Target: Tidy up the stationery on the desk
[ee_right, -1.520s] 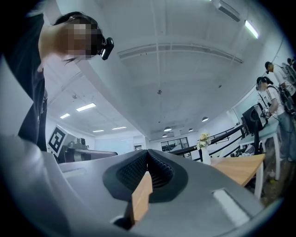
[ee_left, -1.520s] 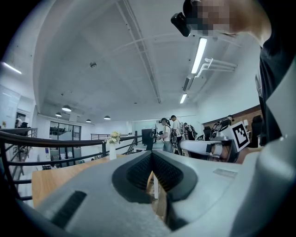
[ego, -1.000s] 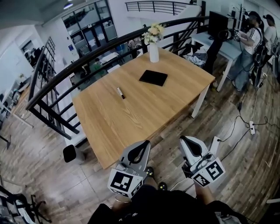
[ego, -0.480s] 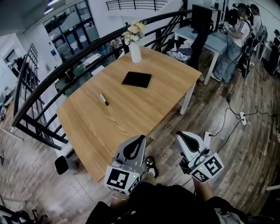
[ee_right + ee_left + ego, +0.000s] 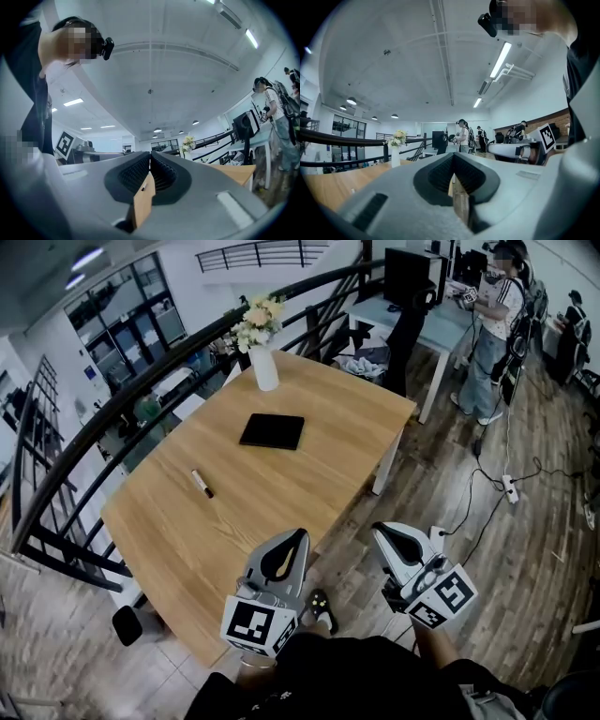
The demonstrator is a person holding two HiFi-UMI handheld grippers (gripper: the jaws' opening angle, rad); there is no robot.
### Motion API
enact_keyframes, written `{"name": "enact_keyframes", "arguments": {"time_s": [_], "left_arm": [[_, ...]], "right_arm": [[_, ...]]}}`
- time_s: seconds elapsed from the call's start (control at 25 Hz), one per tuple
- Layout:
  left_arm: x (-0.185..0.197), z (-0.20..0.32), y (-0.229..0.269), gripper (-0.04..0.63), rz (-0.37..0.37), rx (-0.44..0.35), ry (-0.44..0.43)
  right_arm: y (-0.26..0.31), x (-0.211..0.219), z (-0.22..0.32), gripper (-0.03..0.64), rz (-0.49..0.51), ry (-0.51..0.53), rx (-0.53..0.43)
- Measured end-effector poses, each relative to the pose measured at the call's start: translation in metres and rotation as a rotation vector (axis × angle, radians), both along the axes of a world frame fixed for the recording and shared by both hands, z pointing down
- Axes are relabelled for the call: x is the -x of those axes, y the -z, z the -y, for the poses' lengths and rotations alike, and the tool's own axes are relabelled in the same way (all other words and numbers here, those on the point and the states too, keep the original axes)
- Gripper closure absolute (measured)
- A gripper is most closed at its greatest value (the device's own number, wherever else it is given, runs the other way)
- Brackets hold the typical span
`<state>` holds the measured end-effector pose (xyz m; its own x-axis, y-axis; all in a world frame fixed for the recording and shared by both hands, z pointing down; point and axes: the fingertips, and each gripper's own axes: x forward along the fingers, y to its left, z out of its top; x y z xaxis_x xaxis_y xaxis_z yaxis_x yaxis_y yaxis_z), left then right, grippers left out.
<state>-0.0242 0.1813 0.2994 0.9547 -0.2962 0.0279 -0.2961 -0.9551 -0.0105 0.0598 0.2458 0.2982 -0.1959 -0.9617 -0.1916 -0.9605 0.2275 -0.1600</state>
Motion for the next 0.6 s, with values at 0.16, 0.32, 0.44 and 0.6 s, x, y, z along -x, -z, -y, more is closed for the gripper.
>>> {"name": "enact_keyframes", "arguments": {"time_s": [0.16, 0.32, 0.44, 0.6], "left_arm": [[-0.014, 0.024, 0.0, 0.603, 0.002, 0.014, -0.009], [-0.024, 0.046, 0.003, 0.603, 0.004, 0.015, -0.012], [-0.029, 0.063, 0.004, 0.603, 0.005, 0.016, -0.011], [-0.037, 0.088, 0.003, 0.603, 0.003, 0.021, -0.005]], "right_arm": [[0.002, -0.012, 0.024, 0.612, -0.003, -0.003, 0.01], [0.005, -0.021, 0.047, 0.612, -0.003, -0.003, 0.019], [0.005, -0.027, 0.062, 0.612, -0.001, -0.005, 0.026], [0.005, -0.036, 0.084, 0.612, -0.005, -0.002, 0.034]]}}
